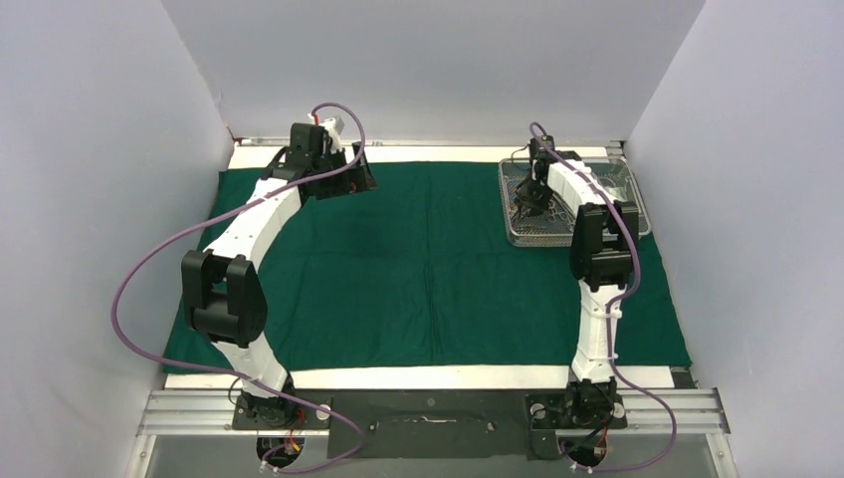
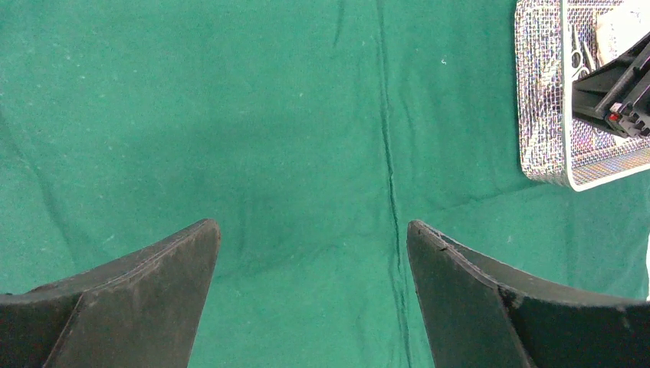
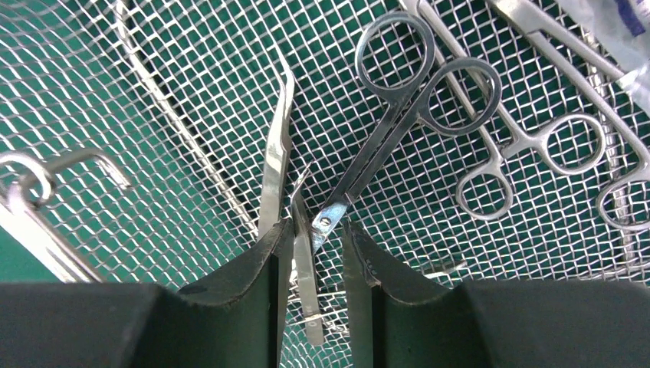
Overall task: Open and lay out the surgical kit
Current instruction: Pick up the medical item from the container.
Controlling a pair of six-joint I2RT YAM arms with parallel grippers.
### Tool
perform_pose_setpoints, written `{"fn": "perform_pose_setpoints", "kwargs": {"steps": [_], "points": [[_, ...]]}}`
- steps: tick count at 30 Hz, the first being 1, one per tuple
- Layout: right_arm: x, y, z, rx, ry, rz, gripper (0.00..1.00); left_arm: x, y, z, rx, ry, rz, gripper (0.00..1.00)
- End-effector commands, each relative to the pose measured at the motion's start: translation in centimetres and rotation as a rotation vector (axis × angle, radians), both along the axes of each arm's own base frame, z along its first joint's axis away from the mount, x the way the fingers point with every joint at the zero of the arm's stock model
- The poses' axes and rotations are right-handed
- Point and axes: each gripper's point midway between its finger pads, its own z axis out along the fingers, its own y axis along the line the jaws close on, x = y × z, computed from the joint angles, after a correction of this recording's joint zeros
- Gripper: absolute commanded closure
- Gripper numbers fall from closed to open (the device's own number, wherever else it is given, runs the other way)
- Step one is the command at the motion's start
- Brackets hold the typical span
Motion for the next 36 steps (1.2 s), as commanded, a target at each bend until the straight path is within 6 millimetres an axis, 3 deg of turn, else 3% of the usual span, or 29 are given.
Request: {"fn": "perform_pose_setpoints", "kwargs": {"steps": [1, 14, 23, 32, 36], "points": [[0.2, 0.0, 0.8, -0.047, -0.004, 0.008, 0.73, 0.5, 0.0, 1.0, -0.023, -0.048, -0.002, 0.11], [0.2, -0.3, 0.0, -0.117, 0.009, 0.017, 0.77, -0.1, 0.3, 1.1, -0.017, -0.05, 0.002, 0.11], [1.3, 1.0, 0.6, -0.077, -0.051, 0.056, 0.71, -0.2, 0.4, 1.2, -0.013, -0.052, 0.004, 0.11], [-0.4, 0.2, -1.3, -0.115, 0.039, 0.027, 0.79, -0.5, 0.8, 1.3, 0.002, -0.057, 0.012, 0.11], [0.2, -0.2, -0.5, -0.133, 0.003, 0.016, 0.94, -0.6, 0.8, 1.7, -0.002, -0.063, 0.012, 0.11]]}}
